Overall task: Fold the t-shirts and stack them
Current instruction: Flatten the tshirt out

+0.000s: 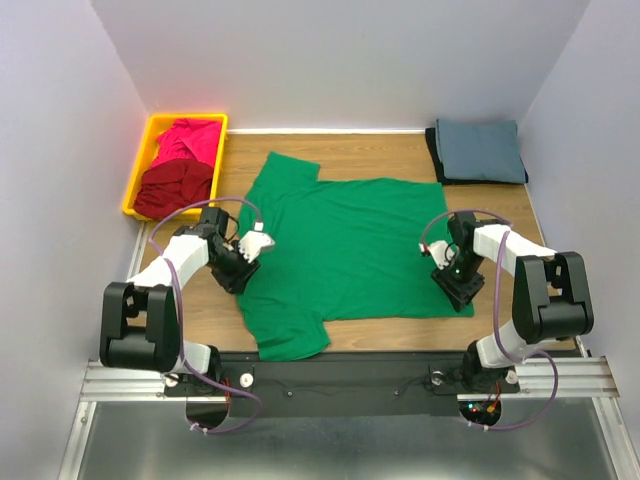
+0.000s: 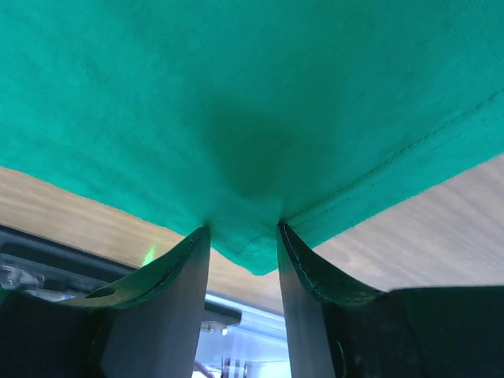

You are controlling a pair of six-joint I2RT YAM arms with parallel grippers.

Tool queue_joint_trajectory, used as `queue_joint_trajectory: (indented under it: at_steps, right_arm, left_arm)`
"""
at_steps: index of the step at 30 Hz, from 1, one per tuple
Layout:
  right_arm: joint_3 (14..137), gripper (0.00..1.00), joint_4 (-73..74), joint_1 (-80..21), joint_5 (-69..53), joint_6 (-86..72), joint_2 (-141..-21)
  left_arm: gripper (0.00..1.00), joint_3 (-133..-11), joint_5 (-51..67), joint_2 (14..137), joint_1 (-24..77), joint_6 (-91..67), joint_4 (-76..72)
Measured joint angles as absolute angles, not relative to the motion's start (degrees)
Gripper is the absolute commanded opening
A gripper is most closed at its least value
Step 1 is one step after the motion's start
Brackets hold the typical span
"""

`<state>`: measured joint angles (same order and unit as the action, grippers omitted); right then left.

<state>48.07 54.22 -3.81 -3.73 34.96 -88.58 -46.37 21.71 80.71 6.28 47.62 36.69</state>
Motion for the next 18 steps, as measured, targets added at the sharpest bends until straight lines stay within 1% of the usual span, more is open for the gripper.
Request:
queue_joint_trajectory:
  at_steps: [5,11,14,15,18]
  right_arm:
    - [47.37,0.42,53.63,-3.81,-2.2,35.05,-88.64]
    - [47.2,0.42,54.28,-3.84,-1.5,36.49,-88.51]
    - [47.62,0.47,56.82,-3.81,-2.42,38.83,-88.01]
    - [48.03,0.51,57.84,-3.81,-3.07,39.38,-87.72]
    - [52.71,0.54,62.94,-3.81,-5.76,40.29,-86.35]
  left_arm:
    - [0.49,-40.62,16.34,78.28,6.28,49.71,34.54]
    - [0.47,-39.0,12.82,76.36,6.31,52.01,34.87]
    - [0.49,-39.2,12.62,75.59,6.26,53.74,37.08]
    - [0.5,-40.07,13.17,75.48,6.11,54.39,39.18]
    - [0.53,-45.76,15.57,75.35,5.67,55.02,43.9]
